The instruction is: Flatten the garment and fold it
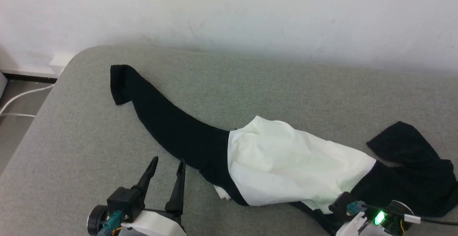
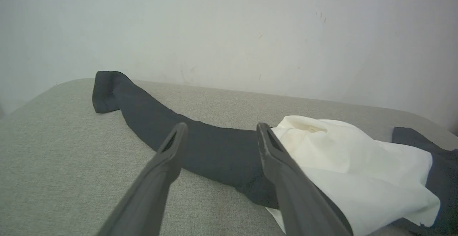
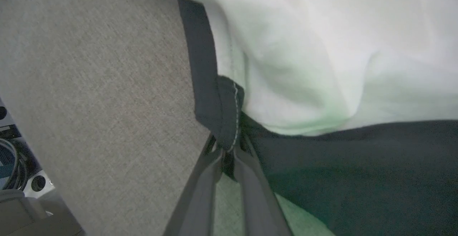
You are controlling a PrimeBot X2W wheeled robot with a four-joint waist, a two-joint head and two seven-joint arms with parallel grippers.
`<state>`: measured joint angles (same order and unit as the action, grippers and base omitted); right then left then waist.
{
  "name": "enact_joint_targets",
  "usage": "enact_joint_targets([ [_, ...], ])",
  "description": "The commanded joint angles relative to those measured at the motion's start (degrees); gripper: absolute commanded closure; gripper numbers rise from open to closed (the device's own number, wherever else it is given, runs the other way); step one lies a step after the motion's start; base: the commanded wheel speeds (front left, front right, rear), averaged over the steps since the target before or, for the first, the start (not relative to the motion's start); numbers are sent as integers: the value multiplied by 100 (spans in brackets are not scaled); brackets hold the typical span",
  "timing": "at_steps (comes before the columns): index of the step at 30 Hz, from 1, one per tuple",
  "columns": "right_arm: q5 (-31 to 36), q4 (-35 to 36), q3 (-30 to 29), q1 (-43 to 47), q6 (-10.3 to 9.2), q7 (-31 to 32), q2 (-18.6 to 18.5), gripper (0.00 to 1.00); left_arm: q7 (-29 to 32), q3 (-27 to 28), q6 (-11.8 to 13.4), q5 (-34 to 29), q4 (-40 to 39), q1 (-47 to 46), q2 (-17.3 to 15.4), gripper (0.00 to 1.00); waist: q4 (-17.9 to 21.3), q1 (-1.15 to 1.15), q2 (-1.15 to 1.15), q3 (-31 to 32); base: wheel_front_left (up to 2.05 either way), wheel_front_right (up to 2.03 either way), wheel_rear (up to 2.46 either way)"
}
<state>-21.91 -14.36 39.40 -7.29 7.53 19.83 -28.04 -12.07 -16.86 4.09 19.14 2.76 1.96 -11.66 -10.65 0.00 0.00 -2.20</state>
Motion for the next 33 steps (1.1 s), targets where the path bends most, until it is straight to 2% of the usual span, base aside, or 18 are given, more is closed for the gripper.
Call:
enact_joint_targets([
  [1, -108, -208, 172, 119, -4, 74, -100, 100, 11, -4, -9, -2, 33, 21, -1, 0, 101, 0, 0, 51, 0, 0, 0],
  [6, -959, 347, 428, 283, -4, 361, -516, 100, 50, 13, -1, 46, 163, 97, -61, 0, 412, 0, 0, 193, 0, 0, 0],
  [12, -2038, 1617, 293, 789, -4, 1434, -1548, 100, 62, -6, 22, 79, 315, 167, -75, 0, 763, 0, 0, 358, 0, 0, 0],
  [15, -2320, 2209, 125, 1193, -4, 1965, -2022, 100, 47, -32, 16, 92, 377, 162, -59, 0, 843, 0, 0, 402, 0, 0, 0],
  [18, -2429, 2559, -122, 1502, -4, 2142, -2088, 100, 81, -85, -25, 99, 438, 119, -66, 0, 900, 0, 0, 375, 0, 0, 0],
  [19, -2394, 2616, -261, 1545, -4, 2048, -2000, 56, 107, -108, -48, 102, 460, 90, -70, 0, 912, 0, 0, 347, 0, 0, 0],
  [20, -2369, 2655, -395, 1573, -4, 1950, -1885, 0, 147, -138, -75, 99, 486, 53, -80, 0, 926, 0, 0, 320, 0, 0, 0],
  [26, -2291, 2884, -1393, 1328, -4, 1213, -1176, 0, 565, -382, -329, 38, 530, -368, -196, 0, 1066, 0, 0, 130, 0, 0, 0],
  [30, -2102, 3011, -2264, 1030, -4, 696, -659, 0, 1279, -591, -726, 167, 585, -938, -306, 0, 1230, 0, 0, -94, 0, 0, 0],
  [33, -1538, 2975, -2856, 793, -4, 231, -245, 0, 1938, -763, -1003, 484, 718, -1561, -357, 0, 1397, 0, 0, -304, 0, 0, 0],
])
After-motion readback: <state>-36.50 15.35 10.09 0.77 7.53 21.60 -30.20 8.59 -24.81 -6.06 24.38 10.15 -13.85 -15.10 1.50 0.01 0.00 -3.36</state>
